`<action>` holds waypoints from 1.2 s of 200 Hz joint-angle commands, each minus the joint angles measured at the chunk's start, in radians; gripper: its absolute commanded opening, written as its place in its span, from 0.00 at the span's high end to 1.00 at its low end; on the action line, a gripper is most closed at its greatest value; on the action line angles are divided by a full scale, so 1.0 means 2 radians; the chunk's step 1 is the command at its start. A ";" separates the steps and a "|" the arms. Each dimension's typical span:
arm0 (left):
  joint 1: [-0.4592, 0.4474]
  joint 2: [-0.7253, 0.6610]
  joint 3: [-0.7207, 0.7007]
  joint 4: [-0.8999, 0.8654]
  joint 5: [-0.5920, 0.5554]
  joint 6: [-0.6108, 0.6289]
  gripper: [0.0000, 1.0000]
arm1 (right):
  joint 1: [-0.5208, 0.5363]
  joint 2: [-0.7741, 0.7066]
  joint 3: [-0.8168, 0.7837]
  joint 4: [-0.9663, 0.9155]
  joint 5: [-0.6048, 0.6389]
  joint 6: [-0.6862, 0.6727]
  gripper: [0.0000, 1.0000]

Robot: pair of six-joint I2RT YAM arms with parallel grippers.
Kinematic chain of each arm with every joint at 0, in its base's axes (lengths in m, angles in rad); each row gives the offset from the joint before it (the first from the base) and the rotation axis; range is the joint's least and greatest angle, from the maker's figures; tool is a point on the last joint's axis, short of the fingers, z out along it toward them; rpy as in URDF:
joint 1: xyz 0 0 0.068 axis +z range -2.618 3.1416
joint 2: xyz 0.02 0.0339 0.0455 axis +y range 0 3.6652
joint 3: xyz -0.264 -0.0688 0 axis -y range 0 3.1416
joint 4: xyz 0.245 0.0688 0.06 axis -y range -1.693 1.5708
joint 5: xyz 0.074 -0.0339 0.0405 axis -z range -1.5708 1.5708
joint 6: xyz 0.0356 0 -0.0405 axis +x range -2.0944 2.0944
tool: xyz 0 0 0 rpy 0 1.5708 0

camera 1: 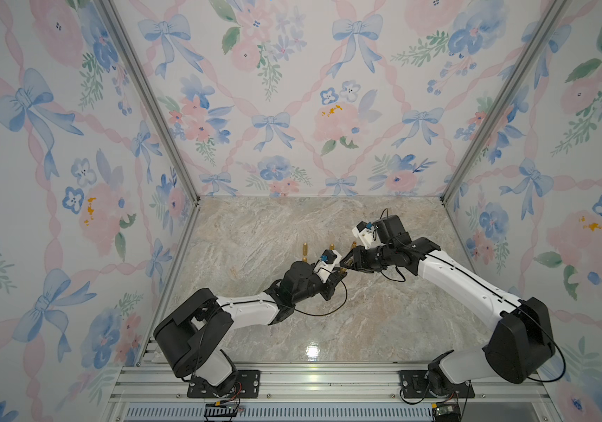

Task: Open the lipstick cap
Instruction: Place the lipstick at the center of the board.

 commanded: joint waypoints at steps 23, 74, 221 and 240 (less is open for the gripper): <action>0.004 0.002 0.013 0.001 0.000 0.015 1.00 | 0.009 0.007 0.013 -0.003 0.015 -0.014 0.72; 0.004 0.001 0.015 -0.003 -0.016 0.013 1.00 | 0.009 -0.001 0.013 -0.010 0.024 -0.020 0.79; 0.005 -0.044 -0.009 -0.046 -0.054 0.004 0.26 | -0.010 0.025 0.047 -0.039 0.178 -0.064 0.81; 0.005 -0.051 -0.013 -0.064 -0.067 -0.004 0.16 | -0.010 0.041 0.038 -0.014 0.209 -0.070 0.81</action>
